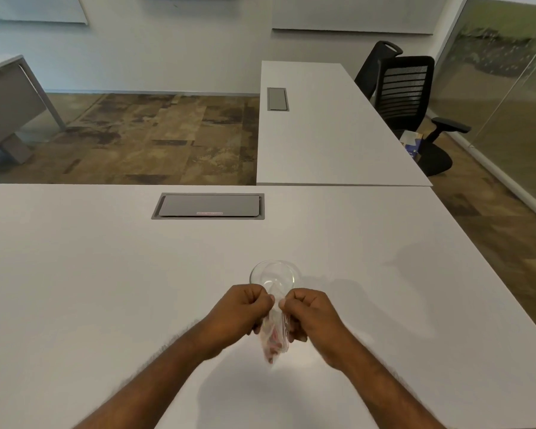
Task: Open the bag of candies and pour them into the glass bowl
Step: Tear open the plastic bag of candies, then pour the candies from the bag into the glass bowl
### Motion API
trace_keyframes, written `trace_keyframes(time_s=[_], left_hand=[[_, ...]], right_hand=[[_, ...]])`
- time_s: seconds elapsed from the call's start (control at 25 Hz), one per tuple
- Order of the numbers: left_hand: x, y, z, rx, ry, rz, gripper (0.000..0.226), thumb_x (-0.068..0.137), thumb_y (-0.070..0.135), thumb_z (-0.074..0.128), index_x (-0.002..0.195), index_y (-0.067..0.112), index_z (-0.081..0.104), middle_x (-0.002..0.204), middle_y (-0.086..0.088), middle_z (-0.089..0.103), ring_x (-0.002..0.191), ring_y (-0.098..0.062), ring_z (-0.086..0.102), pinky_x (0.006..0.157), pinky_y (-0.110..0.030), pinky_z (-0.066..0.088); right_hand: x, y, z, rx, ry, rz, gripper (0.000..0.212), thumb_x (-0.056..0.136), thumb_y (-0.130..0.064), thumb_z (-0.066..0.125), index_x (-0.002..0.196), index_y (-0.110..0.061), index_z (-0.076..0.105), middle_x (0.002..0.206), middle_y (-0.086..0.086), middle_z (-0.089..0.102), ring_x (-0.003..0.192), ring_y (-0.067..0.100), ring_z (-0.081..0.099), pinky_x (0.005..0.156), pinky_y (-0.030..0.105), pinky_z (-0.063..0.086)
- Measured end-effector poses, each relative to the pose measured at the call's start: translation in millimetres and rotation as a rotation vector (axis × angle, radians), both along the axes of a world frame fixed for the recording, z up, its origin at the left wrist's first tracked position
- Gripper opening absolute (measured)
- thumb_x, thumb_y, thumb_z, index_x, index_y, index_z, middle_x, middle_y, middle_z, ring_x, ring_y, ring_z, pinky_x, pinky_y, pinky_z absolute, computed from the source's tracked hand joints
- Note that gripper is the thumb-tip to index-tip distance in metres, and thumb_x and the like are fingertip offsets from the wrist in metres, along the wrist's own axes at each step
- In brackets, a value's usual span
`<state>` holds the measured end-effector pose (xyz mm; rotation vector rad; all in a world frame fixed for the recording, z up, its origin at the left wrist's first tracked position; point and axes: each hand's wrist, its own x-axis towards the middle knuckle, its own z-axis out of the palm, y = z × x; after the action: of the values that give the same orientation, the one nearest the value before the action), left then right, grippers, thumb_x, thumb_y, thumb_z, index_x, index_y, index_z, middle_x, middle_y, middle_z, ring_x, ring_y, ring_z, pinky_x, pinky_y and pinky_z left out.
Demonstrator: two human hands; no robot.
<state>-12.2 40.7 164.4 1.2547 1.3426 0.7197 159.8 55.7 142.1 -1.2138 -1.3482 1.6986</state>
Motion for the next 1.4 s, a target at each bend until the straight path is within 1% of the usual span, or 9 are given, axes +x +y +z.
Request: trace_keyframes(time_s=[0.08, 0.28, 0.4, 0.48, 0.64, 0.8, 1.0, 1.2, 1.4], left_hand=[[-11, 8, 12, 0.055, 0.235, -0.067, 0.037, 0.091, 0.018, 0.064, 0.057, 0.013, 0.05, 0.042, 0.01, 0.049, 0.04, -0.002, 0.043, 0.044, -0.012, 0.036], [-23, 21, 31, 0.167, 0.756, -0.365, 0.031, 0.081, 0.029, 0.068, 0.059, 0.013, 0.054, 0.054, 0.003, 0.048, 0.046, -0.01, 0.037, 0.042, -0.013, 0.03], [-20, 26, 42, 0.179, 0.863, -0.485, 0.032, 0.079, 0.03, 0.068, 0.056, 0.016, 0.051, 0.054, 0.003, 0.049, 0.049, -0.011, 0.038, 0.046, -0.018, 0.03], [-17, 29, 48, 0.189, 0.827, -0.485, 0.031, 0.078, 0.027, 0.069, 0.058, 0.009, 0.055, 0.051, 0.004, 0.047, 0.046, -0.011, 0.037, 0.043, -0.014, 0.028], [-12, 36, 64, 0.172, 0.664, -0.396, 0.026, 0.08, 0.018, 0.07, 0.066, -0.004, 0.066, 0.042, 0.006, 0.054, 0.038, -0.004, 0.05, 0.04, -0.006, 0.034], [-3, 46, 87, 0.188, 0.533, -0.332, 0.026, 0.082, 0.015, 0.069, 0.059, 0.004, 0.067, 0.039, 0.008, 0.058, 0.037, -0.001, 0.053, 0.042, -0.007, 0.039], [1, 62, 100, 0.158, 0.363, -0.307, 0.028, 0.088, 0.014, 0.068, 0.06, 0.011, 0.068, 0.046, 0.007, 0.063, 0.043, -0.003, 0.055, 0.045, -0.014, 0.043], [-17, 75, 82, 0.067, 0.249, -0.256, 0.032, 0.09, 0.015, 0.065, 0.059, 0.011, 0.066, 0.049, 0.003, 0.064, 0.044, -0.006, 0.056, 0.049, -0.019, 0.046], [-37, 87, 14, -0.124, -0.023, 0.097, 0.026, 0.092, 0.023, 0.062, 0.072, 0.007, 0.066, 0.064, -0.008, 0.062, 0.058, -0.021, 0.06, 0.056, -0.028, 0.048]], right_hand=[[12, 12, 1, 0.125, -0.182, 0.003, 0.026, 0.087, -0.008, 0.061, 0.064, 0.001, 0.056, 0.054, 0.016, 0.055, 0.046, 0.02, 0.048, 0.051, 0.028, 0.041], [29, 31, 7, 0.448, -0.666, 0.211, 0.025, 0.078, -0.024, 0.066, 0.061, -0.01, 0.054, 0.057, -0.002, 0.053, 0.052, 0.012, 0.045, 0.052, 0.032, 0.041], [28, 33, 10, 0.62, -0.851, 0.341, 0.028, 0.081, -0.03, 0.064, 0.06, -0.018, 0.049, 0.056, -0.006, 0.053, 0.052, 0.011, 0.046, 0.054, 0.033, 0.044], [31, 36, 5, 0.537, -0.709, 0.314, 0.028, 0.08, -0.034, 0.066, 0.062, -0.016, 0.055, 0.059, 0.002, 0.059, 0.054, 0.009, 0.05, 0.056, 0.035, 0.047], [30, 31, -17, 0.105, -0.032, 0.065, 0.053, 0.079, -0.055, 0.065, 0.081, -0.003, 0.069, 0.079, 0.027, 0.064, 0.071, 0.022, 0.06, 0.063, 0.039, 0.047], [3, 37, -55, -0.374, 0.393, 0.046, 0.08, 0.079, -0.072, 0.053, 0.115, 0.0, 0.062, 0.1, 0.025, 0.062, 0.088, 0.035, 0.061, 0.079, 0.05, 0.048], [-28, 31, -47, -0.648, 0.788, 0.025, 0.087, 0.08, -0.077, 0.042, 0.116, -0.001, 0.064, 0.107, 0.023, 0.066, 0.099, 0.037, 0.065, 0.08, 0.045, 0.053], [-17, 45, -43, -0.659, 0.983, 0.013, 0.07, 0.076, -0.065, 0.062, 0.112, -0.006, 0.069, 0.1, 0.02, 0.073, 0.084, 0.032, 0.072, 0.058, 0.037, 0.059], [14, 63, -45, -0.647, 1.002, -0.087, 0.071, 0.064, -0.044, 0.082, 0.122, -0.01, 0.058, 0.101, 0.021, 0.074, 0.074, 0.035, 0.074, 0.053, 0.042, 0.06]])
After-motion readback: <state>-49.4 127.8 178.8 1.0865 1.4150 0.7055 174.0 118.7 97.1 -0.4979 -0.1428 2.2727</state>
